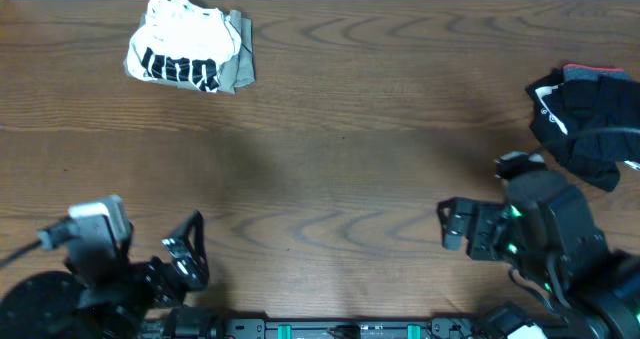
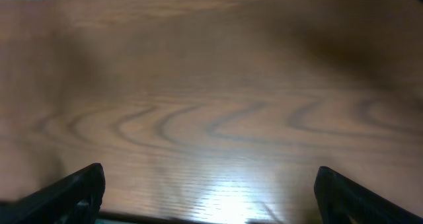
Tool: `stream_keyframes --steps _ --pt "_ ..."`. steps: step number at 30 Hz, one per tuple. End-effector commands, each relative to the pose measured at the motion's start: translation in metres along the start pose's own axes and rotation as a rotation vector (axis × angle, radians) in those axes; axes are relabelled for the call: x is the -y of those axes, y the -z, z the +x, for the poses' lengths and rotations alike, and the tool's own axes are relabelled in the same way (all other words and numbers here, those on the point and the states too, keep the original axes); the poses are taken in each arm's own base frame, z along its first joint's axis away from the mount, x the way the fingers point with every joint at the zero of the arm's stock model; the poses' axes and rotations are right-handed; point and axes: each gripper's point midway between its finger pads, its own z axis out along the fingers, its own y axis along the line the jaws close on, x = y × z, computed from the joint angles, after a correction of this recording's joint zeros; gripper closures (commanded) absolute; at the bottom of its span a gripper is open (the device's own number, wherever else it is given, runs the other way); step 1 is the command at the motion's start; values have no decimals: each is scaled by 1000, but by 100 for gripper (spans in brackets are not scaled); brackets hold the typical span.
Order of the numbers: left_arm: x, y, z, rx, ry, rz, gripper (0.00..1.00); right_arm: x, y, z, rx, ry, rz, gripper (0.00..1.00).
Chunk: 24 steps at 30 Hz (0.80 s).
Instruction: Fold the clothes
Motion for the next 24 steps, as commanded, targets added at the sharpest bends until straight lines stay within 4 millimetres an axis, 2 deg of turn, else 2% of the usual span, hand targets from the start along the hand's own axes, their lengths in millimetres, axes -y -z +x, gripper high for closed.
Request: stream_keyframes --steps 1,3,6,12,17,24 --pt "15 -11 32 -73 22 137 2 25 10 -5 84 -137 103 1" --pt "18 -18 50 -115 34 187 2 38 15 -3 109 -189 148 1" --pt "13 -32 75 -181 96 190 2 52 22 -2 145 -250 193 1" --pt "5 -51 107 -277 126 190 2 67 31 0 190 -319 233 1" --pt "1 -55 116 -289 122 187 2 71 35 3 201 -323 237 1" --pt "5 -42 111 -182 30 230 2 72 36 8 185 -294 229 1"
